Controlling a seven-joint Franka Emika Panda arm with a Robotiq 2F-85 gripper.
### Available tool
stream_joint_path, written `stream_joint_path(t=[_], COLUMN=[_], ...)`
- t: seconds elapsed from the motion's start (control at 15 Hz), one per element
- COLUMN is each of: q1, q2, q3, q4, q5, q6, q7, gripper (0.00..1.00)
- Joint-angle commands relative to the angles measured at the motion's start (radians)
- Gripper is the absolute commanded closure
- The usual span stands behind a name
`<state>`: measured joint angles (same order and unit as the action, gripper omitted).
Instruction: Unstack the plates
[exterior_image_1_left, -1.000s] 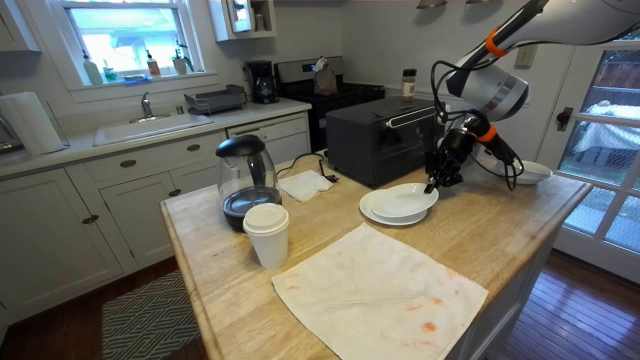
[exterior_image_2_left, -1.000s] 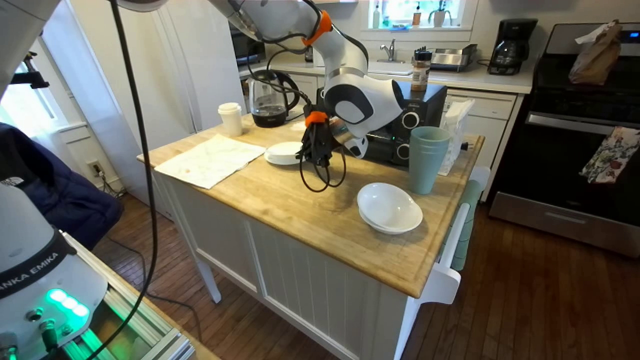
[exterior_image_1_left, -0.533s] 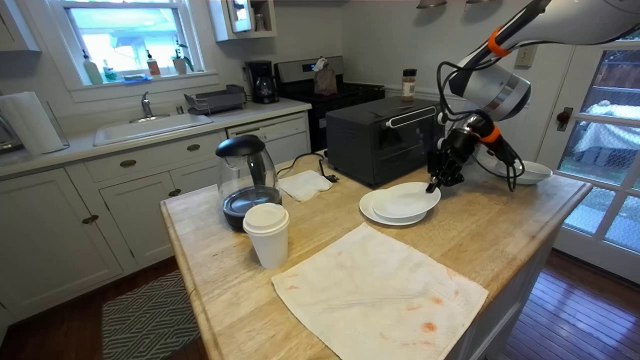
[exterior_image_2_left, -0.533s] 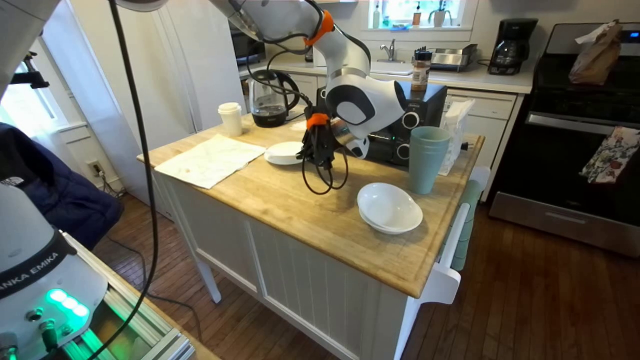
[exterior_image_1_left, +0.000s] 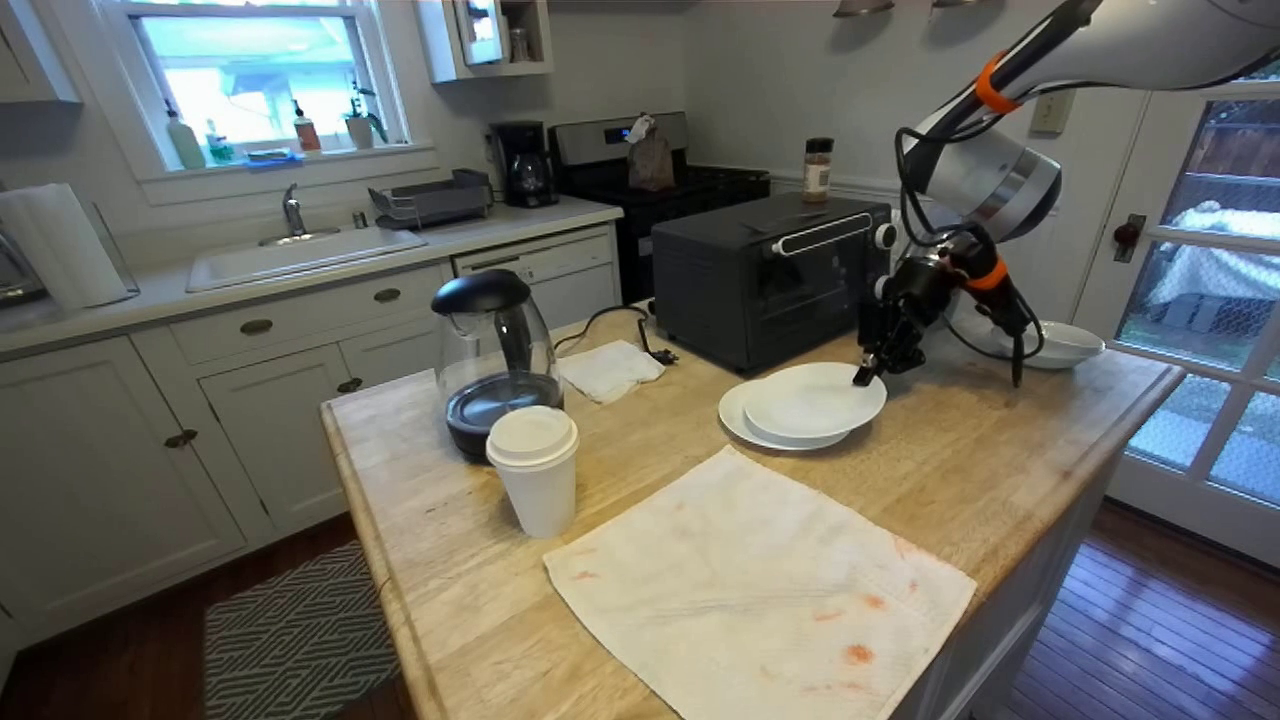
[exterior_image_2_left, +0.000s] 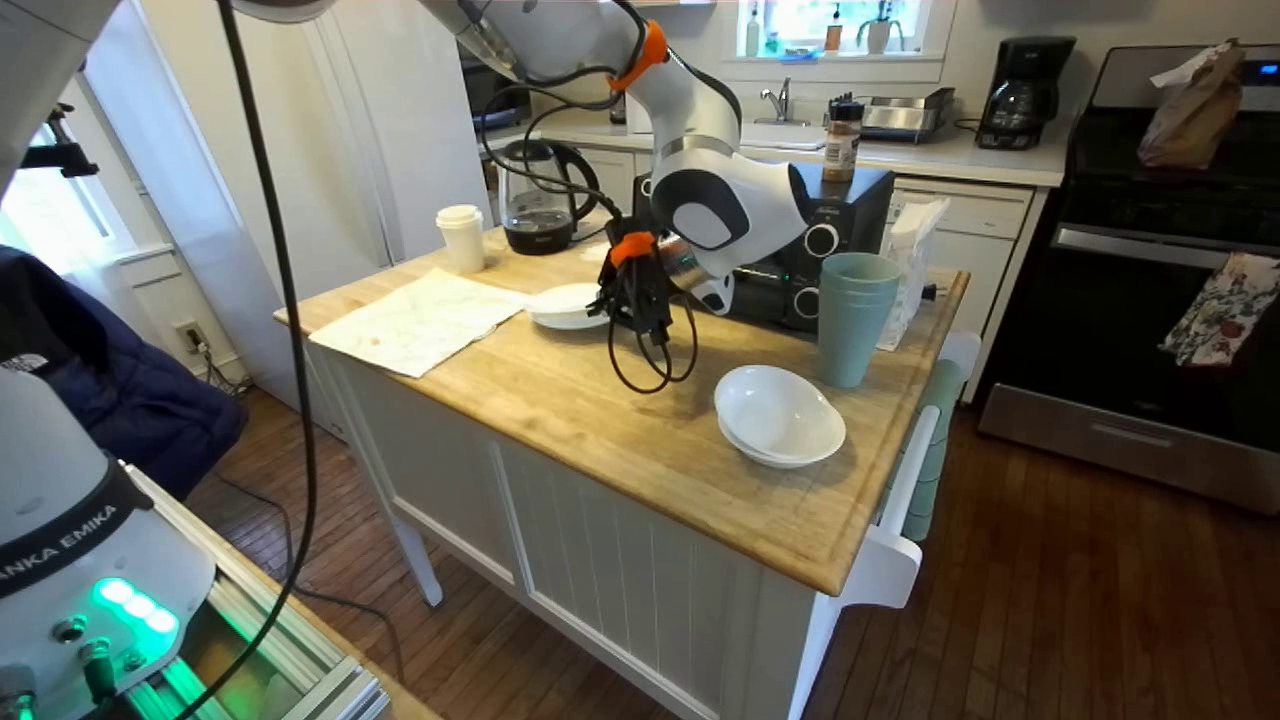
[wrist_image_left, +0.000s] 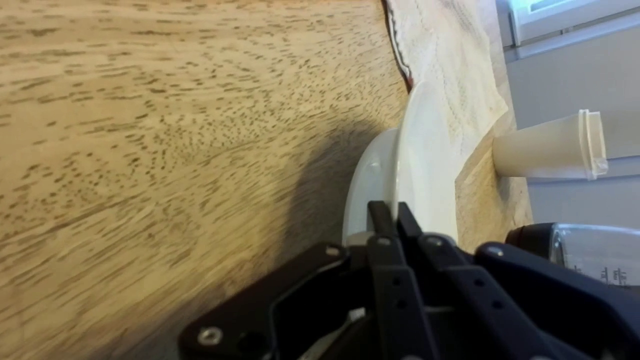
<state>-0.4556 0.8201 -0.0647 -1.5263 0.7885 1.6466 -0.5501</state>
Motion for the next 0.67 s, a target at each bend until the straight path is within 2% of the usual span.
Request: stream_joint_path(t=[0.0, 0.6], q1=[-0.020, -0.001], q2=[-0.007, -0.028], q3=[0.009, -0.023], q4=[0.010, -0.003], q5=[-0.008, -0.145], q6=[-0.071, -0.104], q7=[-0.053, -0.107], gripper=[0.99, 0.99])
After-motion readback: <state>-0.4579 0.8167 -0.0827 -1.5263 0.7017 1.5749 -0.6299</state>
